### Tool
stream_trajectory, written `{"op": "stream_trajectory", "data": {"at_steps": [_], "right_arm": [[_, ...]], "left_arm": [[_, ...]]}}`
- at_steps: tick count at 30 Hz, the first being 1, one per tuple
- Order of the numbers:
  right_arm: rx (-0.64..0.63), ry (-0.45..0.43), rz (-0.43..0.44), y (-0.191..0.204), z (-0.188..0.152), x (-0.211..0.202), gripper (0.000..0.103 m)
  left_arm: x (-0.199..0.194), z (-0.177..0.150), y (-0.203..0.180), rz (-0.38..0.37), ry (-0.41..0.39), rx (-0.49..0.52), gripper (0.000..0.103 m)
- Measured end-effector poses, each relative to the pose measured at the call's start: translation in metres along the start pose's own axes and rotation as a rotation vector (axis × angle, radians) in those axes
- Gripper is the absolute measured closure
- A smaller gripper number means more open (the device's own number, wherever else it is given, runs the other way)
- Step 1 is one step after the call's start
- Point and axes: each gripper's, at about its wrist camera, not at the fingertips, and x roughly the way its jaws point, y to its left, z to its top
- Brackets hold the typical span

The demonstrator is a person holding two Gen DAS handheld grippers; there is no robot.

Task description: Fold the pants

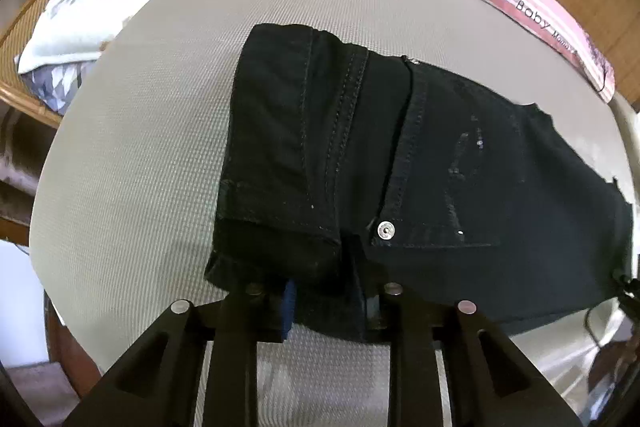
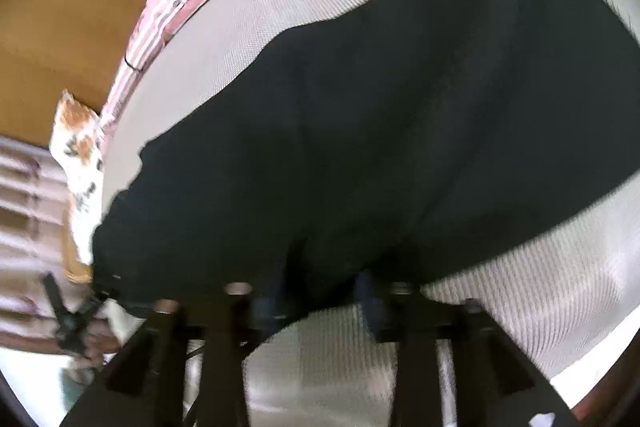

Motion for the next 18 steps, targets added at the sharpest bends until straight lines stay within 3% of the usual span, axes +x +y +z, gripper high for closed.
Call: {"op": "stream_trajectory", "data": {"at_steps": [6,10,12,15,18], "right_arm": [[0.018,-0.093,0.004,-0.021,-0.001,-0.057,0.052],[0.067,-0.158,0.0,-0.05,0.008,-0.083,0.047],[0.11,-0.162,0.022,-0.062,0.014,-0.084,0.047],[0.152,-0.15,0.089,-0.074,0.029,-0.074,0.047],[0.159,-0.137,0.115,-0.085,0.046,-0.061,0.048]], "left_arm": [[-0.037,-0.015,0.007,-0.025,-0.007,0.024,0.06],[-0.07,-0.03,-0.012,0.037,-0.111,0.13,0.06],[-0.079,-0.034,-0.03,0.026,-0.162,0.196,0.06],[-0.083,-0.041,-0.076,-0.062,-0.216,0.332,0.06],[-0.073,-0.052,-0.136,-0.187,-0.218,0.476,0.06]]}}
